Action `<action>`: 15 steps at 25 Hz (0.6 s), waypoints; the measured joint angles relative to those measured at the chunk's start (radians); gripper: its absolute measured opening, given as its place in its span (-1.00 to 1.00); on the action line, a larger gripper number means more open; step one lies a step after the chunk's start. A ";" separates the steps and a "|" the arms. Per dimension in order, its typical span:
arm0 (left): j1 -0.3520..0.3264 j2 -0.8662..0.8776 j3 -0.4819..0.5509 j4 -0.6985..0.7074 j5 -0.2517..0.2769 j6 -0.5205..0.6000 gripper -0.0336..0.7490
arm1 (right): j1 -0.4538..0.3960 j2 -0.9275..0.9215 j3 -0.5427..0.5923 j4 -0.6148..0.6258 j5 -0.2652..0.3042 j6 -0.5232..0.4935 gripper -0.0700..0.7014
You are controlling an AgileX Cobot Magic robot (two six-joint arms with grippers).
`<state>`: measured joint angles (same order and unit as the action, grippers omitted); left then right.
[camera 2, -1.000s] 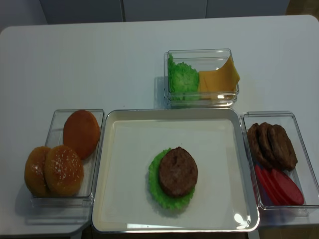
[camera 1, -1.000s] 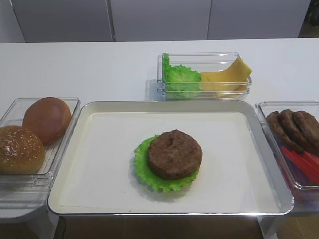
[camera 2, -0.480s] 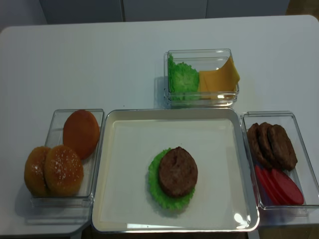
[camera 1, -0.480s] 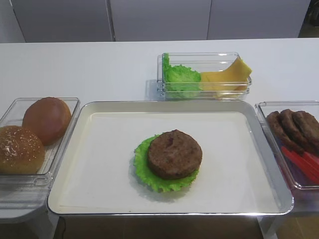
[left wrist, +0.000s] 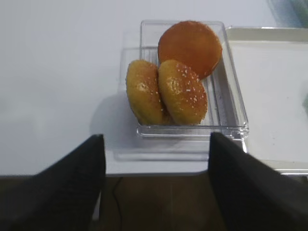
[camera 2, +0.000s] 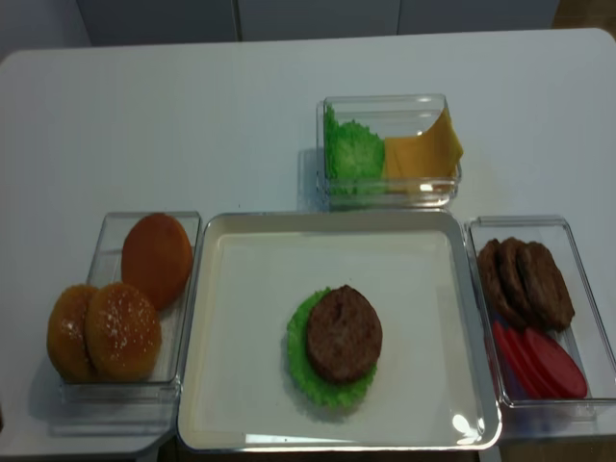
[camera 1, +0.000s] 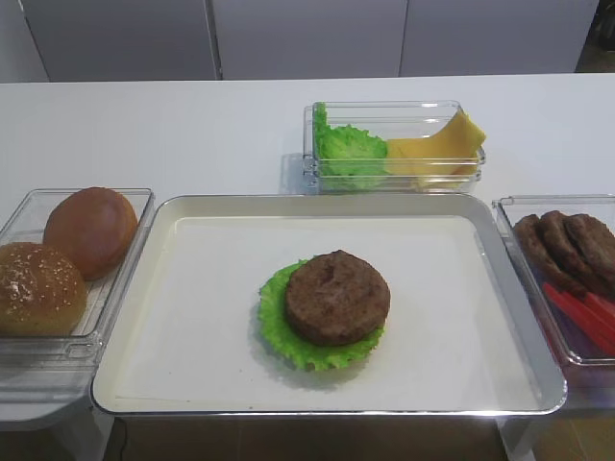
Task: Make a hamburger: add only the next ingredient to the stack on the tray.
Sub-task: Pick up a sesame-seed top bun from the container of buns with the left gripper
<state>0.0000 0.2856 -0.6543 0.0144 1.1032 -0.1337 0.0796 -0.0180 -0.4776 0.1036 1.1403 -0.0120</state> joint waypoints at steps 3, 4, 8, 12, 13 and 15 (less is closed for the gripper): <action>0.000 0.169 -0.005 -0.007 -0.004 -0.047 0.33 | 0.000 0.000 0.000 0.000 0.000 0.000 0.34; 0.000 0.212 -0.005 -0.014 -0.013 -0.052 0.32 | 0.000 0.000 0.000 0.000 0.000 0.000 0.34; 0.000 0.397 -0.005 -0.103 -0.080 -0.064 0.32 | 0.000 0.000 0.000 0.000 0.000 0.000 0.34; 0.000 0.579 -0.007 -0.206 -0.154 -0.064 0.32 | 0.000 0.000 0.000 0.000 0.000 0.000 0.34; 0.001 0.616 -0.015 -0.206 -0.164 -0.064 0.31 | 0.000 0.000 0.000 0.000 0.000 0.000 0.34; 0.017 0.665 -0.043 -0.206 -0.170 -0.059 0.31 | 0.000 0.000 0.000 0.000 0.000 0.000 0.34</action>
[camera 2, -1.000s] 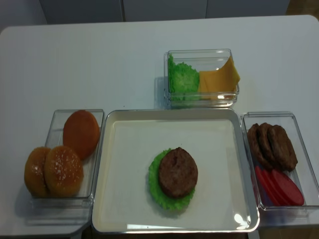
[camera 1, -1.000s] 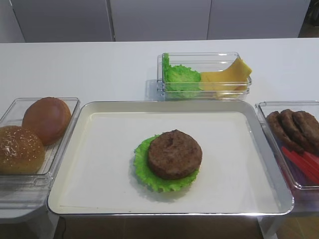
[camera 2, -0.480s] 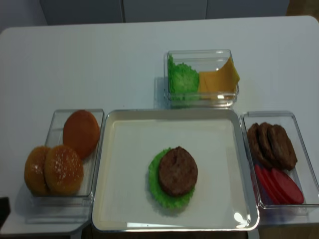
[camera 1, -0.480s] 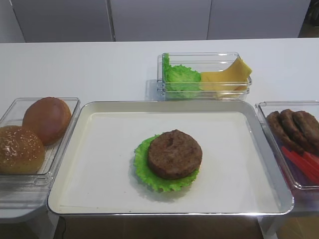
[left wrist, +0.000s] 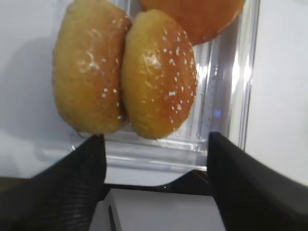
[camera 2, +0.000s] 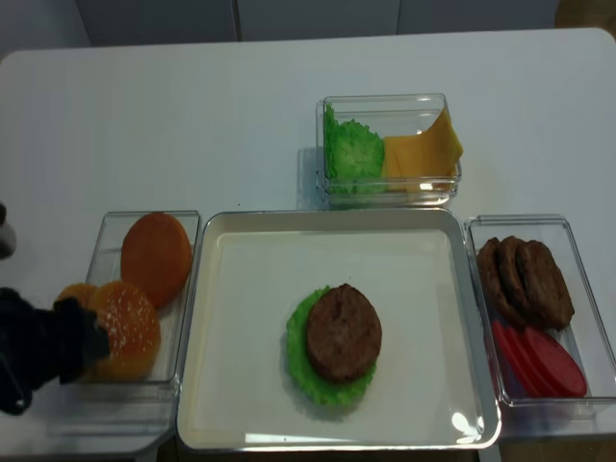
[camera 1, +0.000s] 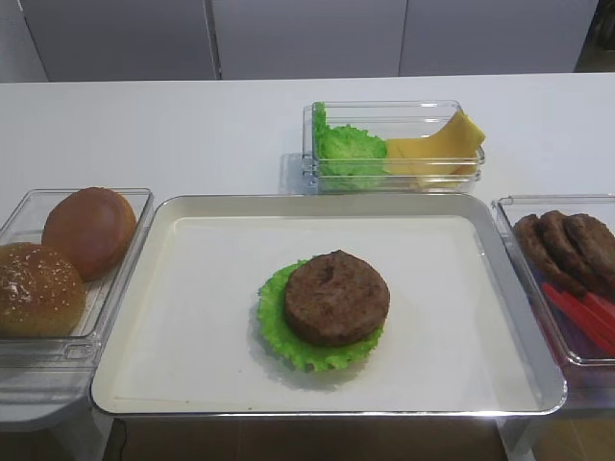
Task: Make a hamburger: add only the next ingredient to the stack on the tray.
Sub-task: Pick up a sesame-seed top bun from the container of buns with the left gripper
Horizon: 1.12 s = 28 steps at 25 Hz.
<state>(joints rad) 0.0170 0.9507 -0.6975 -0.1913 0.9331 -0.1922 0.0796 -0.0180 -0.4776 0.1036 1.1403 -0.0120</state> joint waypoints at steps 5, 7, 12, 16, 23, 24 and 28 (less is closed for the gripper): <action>0.113 0.062 -0.078 -0.005 0.017 0.142 0.31 | 0.000 0.000 0.000 0.000 0.000 0.000 0.32; 0.167 0.084 -0.097 -0.025 0.043 0.240 0.31 | 0.000 0.000 0.000 0.000 0.000 0.000 0.30; 0.287 0.177 -0.101 -0.118 0.065 0.440 0.27 | 0.000 0.000 0.000 0.000 0.000 0.000 0.27; 0.340 0.261 -0.101 -0.259 0.065 0.610 0.24 | 0.000 0.000 0.000 0.000 0.000 0.000 0.26; 0.363 0.343 -0.103 -0.288 0.070 0.679 0.24 | 0.000 0.000 0.000 0.000 0.000 0.000 0.26; 0.363 0.343 -0.105 -0.288 0.070 0.683 0.24 | 0.000 0.000 0.000 0.000 0.000 0.000 0.26; 0.363 0.343 -0.105 -0.288 0.070 0.692 0.17 | 0.000 0.000 0.000 0.000 0.000 0.000 0.26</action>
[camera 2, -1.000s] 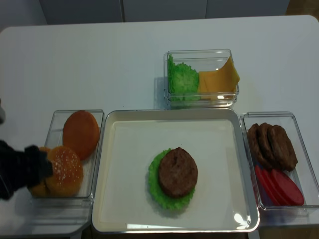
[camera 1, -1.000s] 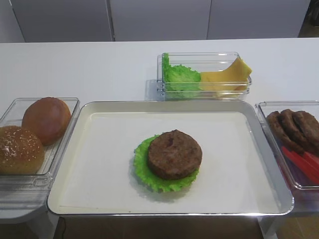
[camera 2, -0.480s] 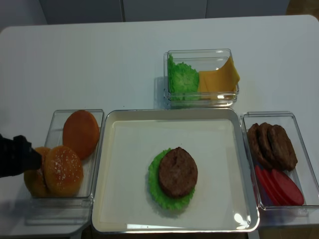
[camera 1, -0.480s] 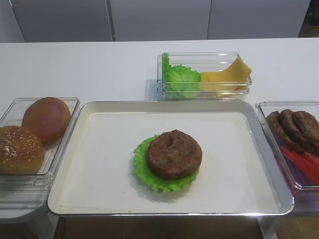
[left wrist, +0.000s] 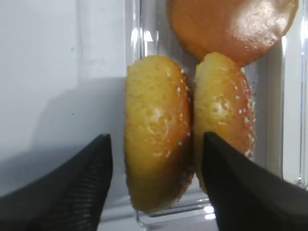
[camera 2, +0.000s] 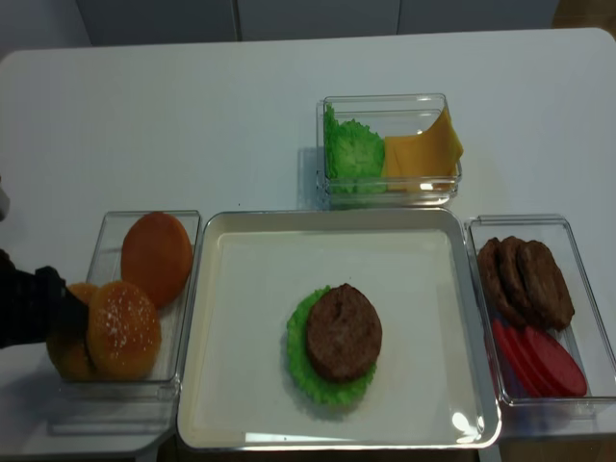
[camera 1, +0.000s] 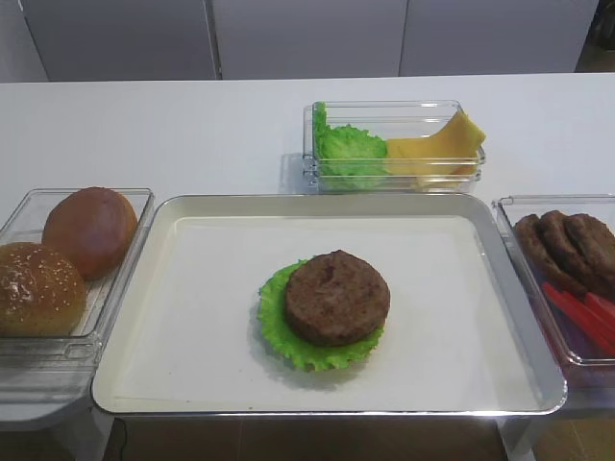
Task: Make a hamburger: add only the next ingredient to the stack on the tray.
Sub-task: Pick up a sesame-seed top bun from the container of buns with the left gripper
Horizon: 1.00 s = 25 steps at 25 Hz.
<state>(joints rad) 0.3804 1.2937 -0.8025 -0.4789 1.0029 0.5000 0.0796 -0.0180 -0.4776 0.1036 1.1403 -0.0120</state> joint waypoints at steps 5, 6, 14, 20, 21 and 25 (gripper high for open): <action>0.000 0.000 0.000 0.000 0.004 0.001 -0.19 | 0.000 0.000 0.000 0.000 0.000 0.000 0.26; 0.000 0.000 0.000 -0.003 0.008 0.001 -0.25 | 0.000 0.000 0.000 0.000 0.000 0.000 0.26; 0.000 -0.018 0.000 -0.005 0.016 0.020 -0.41 | 0.000 0.000 0.000 0.000 0.000 0.000 0.26; 0.000 -0.042 -0.008 -0.028 0.041 0.054 -0.57 | 0.000 0.000 0.000 0.000 0.000 0.000 0.26; 0.000 -0.044 -0.013 -0.034 0.048 0.062 -0.57 | 0.000 0.000 0.000 0.000 0.000 0.000 0.26; 0.000 -0.074 -0.075 -0.063 0.078 0.088 -0.58 | 0.000 0.000 0.000 0.000 0.000 0.000 0.26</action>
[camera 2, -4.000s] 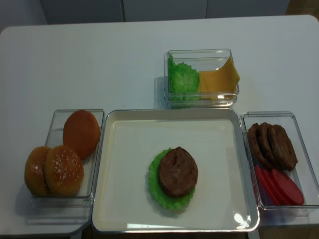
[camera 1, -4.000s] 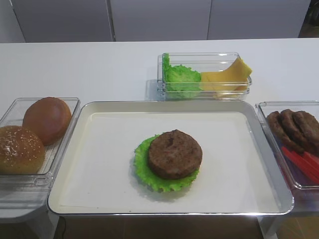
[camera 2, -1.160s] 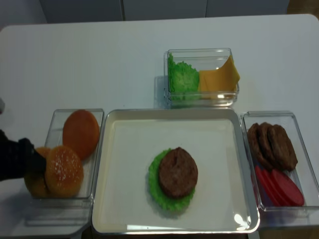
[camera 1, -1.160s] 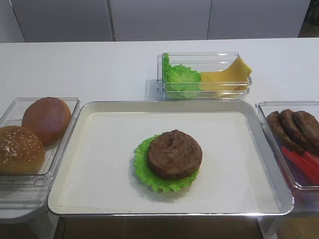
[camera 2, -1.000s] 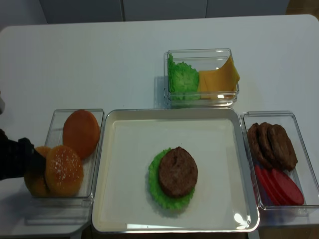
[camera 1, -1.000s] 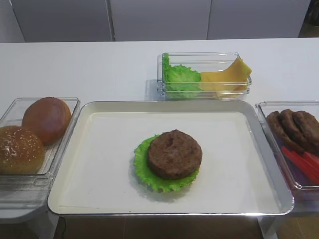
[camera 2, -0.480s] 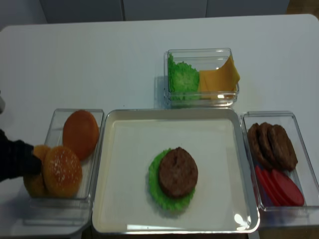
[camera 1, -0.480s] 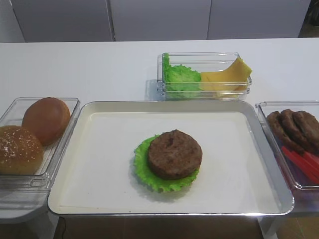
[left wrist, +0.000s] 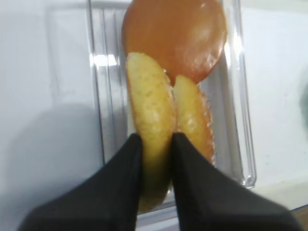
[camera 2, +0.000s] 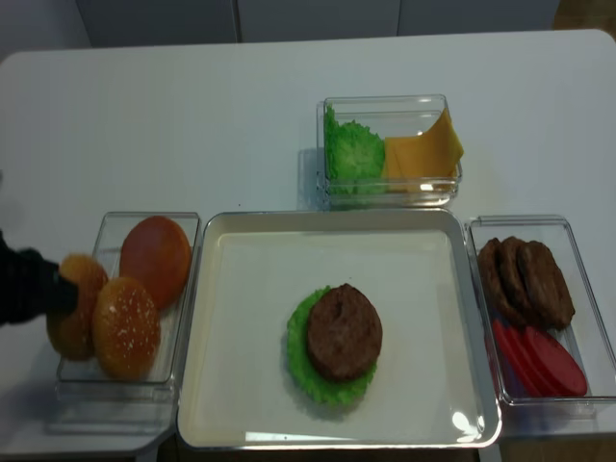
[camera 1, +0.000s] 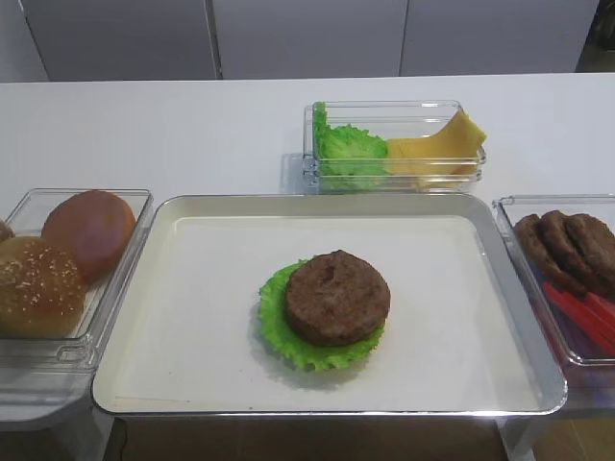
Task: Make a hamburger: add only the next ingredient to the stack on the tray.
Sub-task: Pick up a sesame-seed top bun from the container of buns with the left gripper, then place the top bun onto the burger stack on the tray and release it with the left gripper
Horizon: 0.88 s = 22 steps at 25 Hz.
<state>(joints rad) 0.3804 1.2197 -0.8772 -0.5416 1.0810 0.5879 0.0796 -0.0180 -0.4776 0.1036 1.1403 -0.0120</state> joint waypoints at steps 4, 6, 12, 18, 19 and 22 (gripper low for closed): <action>0.000 -0.039 -0.104 -0.042 0.002 0.011 -0.59 | 0.000 0.000 0.000 0.000 0.000 0.000 0.26; 0.000 -0.048 -0.152 -0.120 -0.015 0.013 -0.59 | 0.000 0.000 0.000 0.000 0.000 0.000 0.26; -0.017 -0.055 -0.187 -0.328 0.042 0.016 -0.59 | 0.000 0.000 0.000 0.000 0.000 0.000 0.26; -0.188 -0.051 -0.111 -0.490 0.028 -0.004 -0.59 | 0.000 0.000 0.000 -0.001 0.000 0.000 0.26; -0.225 -0.043 -0.089 -0.524 0.020 -0.004 -0.59 | 0.000 0.000 0.000 -0.001 0.000 0.000 0.26; -0.334 -0.032 -0.029 -0.578 -0.014 -0.004 -0.60 | 0.000 0.000 0.000 -0.001 0.000 0.000 0.26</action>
<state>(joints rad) 0.0462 1.1874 -0.9067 -1.1197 1.0674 0.5839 0.0796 -0.0180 -0.4776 0.1022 1.1403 -0.0120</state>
